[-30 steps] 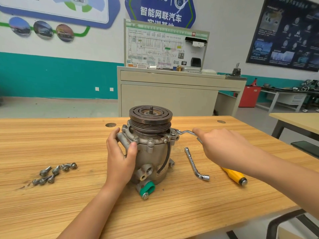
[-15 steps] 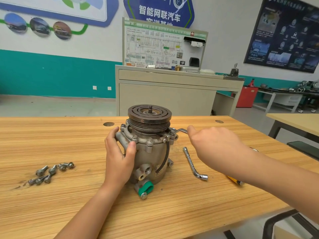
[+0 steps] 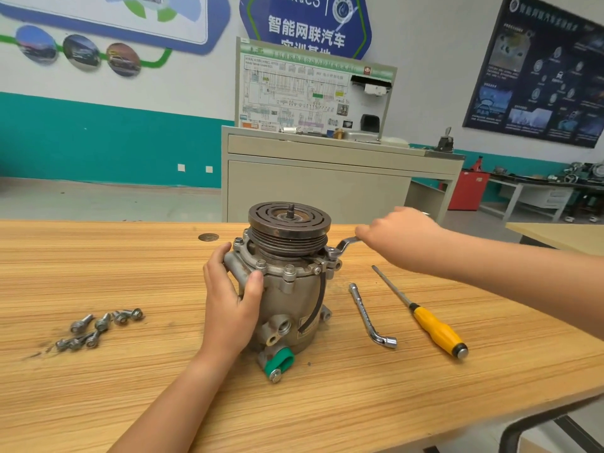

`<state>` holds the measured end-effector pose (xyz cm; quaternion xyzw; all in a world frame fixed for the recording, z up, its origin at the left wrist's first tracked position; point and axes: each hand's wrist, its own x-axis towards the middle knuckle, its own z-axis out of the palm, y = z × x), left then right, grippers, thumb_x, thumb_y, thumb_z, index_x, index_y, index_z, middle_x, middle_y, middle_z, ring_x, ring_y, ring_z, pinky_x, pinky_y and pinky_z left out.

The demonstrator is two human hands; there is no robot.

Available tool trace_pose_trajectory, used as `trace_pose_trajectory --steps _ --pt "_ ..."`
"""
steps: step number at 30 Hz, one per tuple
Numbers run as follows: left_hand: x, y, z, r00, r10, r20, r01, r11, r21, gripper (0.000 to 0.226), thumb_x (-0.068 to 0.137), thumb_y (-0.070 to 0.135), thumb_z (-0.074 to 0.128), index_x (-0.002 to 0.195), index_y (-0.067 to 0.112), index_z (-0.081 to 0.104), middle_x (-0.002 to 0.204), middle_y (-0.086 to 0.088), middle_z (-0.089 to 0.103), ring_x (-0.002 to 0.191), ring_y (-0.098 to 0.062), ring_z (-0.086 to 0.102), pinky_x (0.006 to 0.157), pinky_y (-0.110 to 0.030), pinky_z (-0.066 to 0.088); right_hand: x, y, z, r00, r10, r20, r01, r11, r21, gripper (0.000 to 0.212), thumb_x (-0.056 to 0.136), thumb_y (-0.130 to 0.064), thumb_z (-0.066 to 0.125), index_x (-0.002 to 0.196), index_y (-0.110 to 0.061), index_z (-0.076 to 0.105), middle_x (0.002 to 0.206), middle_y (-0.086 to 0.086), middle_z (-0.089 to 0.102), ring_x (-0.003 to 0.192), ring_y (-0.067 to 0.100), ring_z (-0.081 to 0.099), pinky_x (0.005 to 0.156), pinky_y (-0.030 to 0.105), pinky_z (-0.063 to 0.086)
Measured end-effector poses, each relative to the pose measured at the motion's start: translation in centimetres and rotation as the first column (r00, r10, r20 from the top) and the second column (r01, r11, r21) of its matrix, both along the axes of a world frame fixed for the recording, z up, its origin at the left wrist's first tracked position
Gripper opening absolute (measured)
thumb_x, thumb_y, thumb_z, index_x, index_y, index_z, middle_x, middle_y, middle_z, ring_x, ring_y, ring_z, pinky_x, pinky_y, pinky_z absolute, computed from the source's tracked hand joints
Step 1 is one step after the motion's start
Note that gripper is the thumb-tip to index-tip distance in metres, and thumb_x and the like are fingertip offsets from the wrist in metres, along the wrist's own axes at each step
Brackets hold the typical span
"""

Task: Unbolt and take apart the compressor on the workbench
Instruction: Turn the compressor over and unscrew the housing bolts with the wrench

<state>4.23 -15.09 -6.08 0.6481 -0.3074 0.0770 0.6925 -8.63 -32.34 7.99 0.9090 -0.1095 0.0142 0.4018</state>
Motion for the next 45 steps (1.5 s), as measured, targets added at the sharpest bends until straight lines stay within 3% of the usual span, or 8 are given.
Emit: trace_pose_trajectory --steps 3,6,12,19,29,35,40,45 --pt "0.1 0.0 0.0 1.0 -0.007 -0.002 0.007 1.0 0.003 0.065 0.07 0.06 0.042 0.13 0.041 0.024 0.137 0.005 0.034 0.128 -0.02 0.041 0.104 -0.049 0.039 3.5 -1.5 -1.6 0.983 0.142 0.118 -0.151 0.986 0.076 0.032 0.092 -0.001 0.044 0.122 -0.01 0.048 0.111 0.005 0.063 0.102 0.022 0.059 0.107 0.033 0.027" --pt "0.1 0.1 0.0 1.0 -0.011 -0.004 0.011 1.0 0.005 0.065 0.07 0.061 0.042 0.13 0.044 0.024 0.139 0.004 0.035 0.129 -0.019 0.04 0.104 -0.049 0.039 5.4 -2.0 -2.8 0.932 0.253 0.258 -0.3 0.94 0.165 0.035 0.096 -0.006 0.039 0.13 -0.011 0.048 0.13 0.005 0.055 0.121 0.019 0.049 0.11 0.028 0.02" --pt "0.2 0.2 0.0 1.0 -0.017 -0.001 0.017 1.0 0.012 0.067 0.07 0.061 0.042 0.131 0.042 0.023 0.14 0.003 0.033 0.131 -0.02 0.038 0.105 -0.049 0.038 0.5 -0.8 -2.1 0.748 0.032 0.663 -0.396 0.823 0.407 0.031 0.098 -0.016 0.041 0.127 -0.007 0.048 0.07 0.002 0.058 0.066 0.027 0.058 0.053 0.032 0.038" --pt "0.2 0.0 -0.1 1.0 -0.008 -0.014 0.008 1.0 0.005 0.074 0.07 0.061 0.042 0.137 0.034 0.026 0.14 0.001 0.035 0.13 -0.02 0.039 0.105 -0.05 0.038 -4.7 2.6 -2.3 0.936 -0.106 0.334 -0.056 0.895 0.442 0.042 0.098 -0.02 0.036 0.138 -0.03 0.027 0.062 -0.006 0.043 0.055 0.012 0.04 0.045 0.027 0.028" --pt "0.2 0.1 -0.1 1.0 -0.02 -0.021 0.02 1.0 0.0 0.065 0.07 0.061 0.042 0.129 0.041 0.024 0.14 0.001 0.035 0.13 -0.019 0.039 0.105 -0.05 0.038 -4.1 5.6 -1.7 0.994 -0.104 0.045 0.1 0.992 0.077 0.07 0.087 0.006 0.041 0.145 -0.002 0.003 0.059 0.001 0.035 0.045 0.017 0.032 0.036 0.028 0.023" --pt "0.2 0.0 -0.1 1.0 -0.014 -0.021 0.014 1.0 -0.004 0.066 0.07 0.061 0.042 0.13 0.041 0.024 0.139 0.004 0.035 0.13 -0.018 0.038 0.106 -0.049 0.038 -3.2 2.1 -0.3 0.997 -0.061 0.048 0.062 0.998 -0.029 0.043 0.093 -0.005 0.04 0.134 -0.013 0.03 0.059 -0.004 0.037 0.047 0.013 0.035 0.04 0.025 0.023" --pt "0.4 0.0 -0.3 1.0 0.0 -0.011 0.0 1.0 0.005 0.07 0.071 0.061 0.042 0.135 0.039 0.024 0.141 0.004 0.034 0.132 -0.016 0.037 0.106 -0.049 0.037 2.7 -0.9 -1.9 0.986 0.019 0.166 -0.036 0.994 0.101 0.027 0.094 -0.005 0.041 0.12 -0.01 0.048 0.104 0.005 0.062 0.094 0.023 0.058 0.077 0.03 0.047" --pt "0.5 0.1 -0.4 1.0 -0.006 -0.007 0.006 1.0 0.008 0.068 0.071 0.061 0.043 0.134 0.042 0.024 0.141 0.004 0.034 0.13 -0.019 0.039 0.105 -0.049 0.039 4.8 -2.1 -3.0 0.922 0.196 0.334 -0.286 0.926 0.245 0.038 0.097 -0.004 0.035 0.133 -0.009 0.046 0.13 0.007 0.055 0.119 0.021 0.05 0.098 0.033 0.039"
